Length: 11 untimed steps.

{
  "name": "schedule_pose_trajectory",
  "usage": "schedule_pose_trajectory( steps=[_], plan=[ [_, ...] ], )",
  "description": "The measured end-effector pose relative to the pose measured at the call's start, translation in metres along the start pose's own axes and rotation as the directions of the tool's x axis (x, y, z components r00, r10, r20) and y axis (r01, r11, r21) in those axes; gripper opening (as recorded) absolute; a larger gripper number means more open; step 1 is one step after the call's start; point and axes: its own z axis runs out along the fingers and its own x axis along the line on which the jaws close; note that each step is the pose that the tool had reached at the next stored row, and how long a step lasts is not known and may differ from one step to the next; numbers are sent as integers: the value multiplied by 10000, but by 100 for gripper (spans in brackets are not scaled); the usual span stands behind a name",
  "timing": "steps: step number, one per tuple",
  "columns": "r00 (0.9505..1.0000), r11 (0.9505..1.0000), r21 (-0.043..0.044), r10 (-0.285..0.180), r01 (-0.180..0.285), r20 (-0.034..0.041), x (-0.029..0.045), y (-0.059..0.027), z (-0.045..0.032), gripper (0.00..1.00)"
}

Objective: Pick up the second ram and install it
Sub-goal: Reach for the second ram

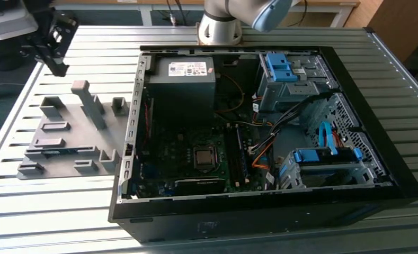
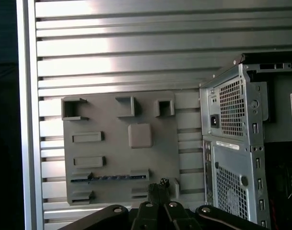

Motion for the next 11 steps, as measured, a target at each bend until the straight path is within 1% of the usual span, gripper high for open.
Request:
schedule_pose_trajectory(
  steps=[3, 9, 11],
  plan=[
    [10000, 10000, 0, -2, 2, 0, 133, -26, -4, 11],
    [10000, 10000, 0, 0, 0, 1, 401, -115, -14, 11],
    [10000, 10000, 1, -1, 1, -1, 479, -132, -17, 11]
  ],
)
